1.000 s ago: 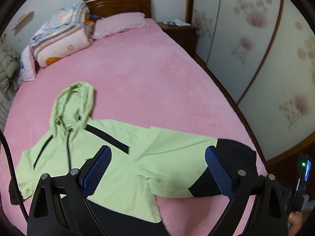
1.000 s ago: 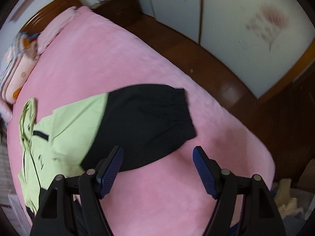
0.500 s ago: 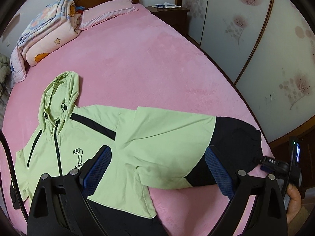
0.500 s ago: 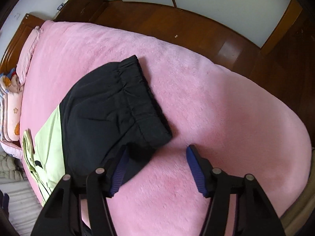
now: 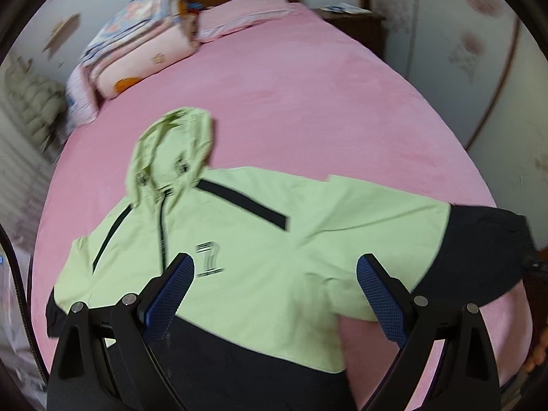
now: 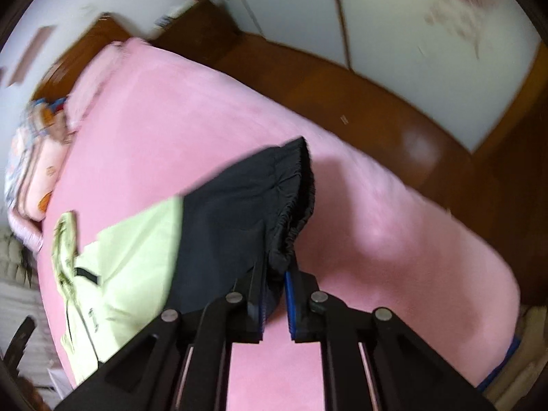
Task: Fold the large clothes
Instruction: 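Carry the held sleeve across the jacket body and open the right tool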
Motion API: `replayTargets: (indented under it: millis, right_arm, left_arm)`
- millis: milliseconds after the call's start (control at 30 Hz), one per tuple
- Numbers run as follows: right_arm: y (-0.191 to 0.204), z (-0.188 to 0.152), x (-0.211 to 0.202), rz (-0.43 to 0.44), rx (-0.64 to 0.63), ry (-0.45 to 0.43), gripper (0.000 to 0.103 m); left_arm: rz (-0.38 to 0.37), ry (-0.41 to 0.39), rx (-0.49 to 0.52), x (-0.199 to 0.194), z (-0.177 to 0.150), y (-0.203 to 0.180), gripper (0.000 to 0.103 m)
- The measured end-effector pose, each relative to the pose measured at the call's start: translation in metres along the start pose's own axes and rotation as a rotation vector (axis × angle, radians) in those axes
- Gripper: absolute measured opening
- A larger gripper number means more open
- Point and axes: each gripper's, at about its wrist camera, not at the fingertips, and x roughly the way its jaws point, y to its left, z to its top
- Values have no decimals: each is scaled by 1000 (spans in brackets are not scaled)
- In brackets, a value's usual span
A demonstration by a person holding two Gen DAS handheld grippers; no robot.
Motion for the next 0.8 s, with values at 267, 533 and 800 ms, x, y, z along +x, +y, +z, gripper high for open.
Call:
replayTargets:
  millis: [267, 533, 800]
  right_arm:
    - [158, -23, -80, 210, -326, -127, 8]
    - [393, -179, -96, 376, -894, -99, 19]
    - [413, -256, -35, 316, -968, 155, 24]
  left_arm:
    - [62, -39, -146, -26, -25, 132, 95]
    - [126, 19, -395, -15, -83, 296, 95]
    - [33, 160, -534, 55, -163, 370, 95]
